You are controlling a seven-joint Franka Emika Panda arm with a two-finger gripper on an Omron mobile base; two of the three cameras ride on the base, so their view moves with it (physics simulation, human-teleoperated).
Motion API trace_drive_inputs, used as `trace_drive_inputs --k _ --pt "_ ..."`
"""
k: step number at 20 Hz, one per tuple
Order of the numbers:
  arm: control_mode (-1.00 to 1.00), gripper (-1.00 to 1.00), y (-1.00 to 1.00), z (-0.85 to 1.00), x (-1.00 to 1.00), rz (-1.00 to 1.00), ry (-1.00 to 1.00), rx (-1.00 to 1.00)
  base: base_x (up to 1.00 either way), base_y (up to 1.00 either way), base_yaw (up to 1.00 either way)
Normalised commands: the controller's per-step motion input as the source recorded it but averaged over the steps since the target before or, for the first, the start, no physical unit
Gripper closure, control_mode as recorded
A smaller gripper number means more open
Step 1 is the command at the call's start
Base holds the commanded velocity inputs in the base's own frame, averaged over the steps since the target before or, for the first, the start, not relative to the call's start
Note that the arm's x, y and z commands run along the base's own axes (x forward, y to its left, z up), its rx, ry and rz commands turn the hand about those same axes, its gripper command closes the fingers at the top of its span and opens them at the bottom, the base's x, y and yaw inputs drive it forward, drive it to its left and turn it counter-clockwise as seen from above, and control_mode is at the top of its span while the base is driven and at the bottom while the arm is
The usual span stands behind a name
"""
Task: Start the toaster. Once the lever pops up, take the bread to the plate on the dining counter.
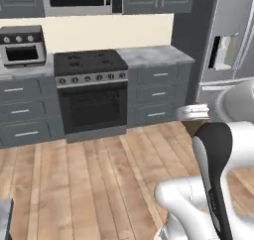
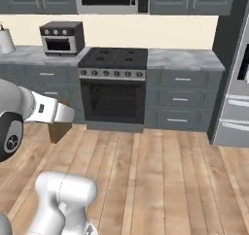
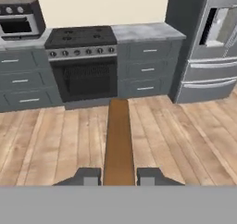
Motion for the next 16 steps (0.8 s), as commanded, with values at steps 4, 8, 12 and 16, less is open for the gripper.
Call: trace_drive_inputs --k 4,8,12,16 --pt "1.00 1.00 0.00 0.00 0.00 0.00 0.00 0.00 0.43 -0.06 0.88" --pt "1.00 1.00 0.00 0.00 0.00 0.00 0.00 0.00 0.54 -0.47 0.71" --pt "1.00 1.00 0.00 0.00 0.00 0.00 0.00 0.00 0.48 -0.86 0.56" --pt "1.00 1.00 0.00 0.00 0.00 0.00 0.00 0.00 0.43 -0.82 0.58"
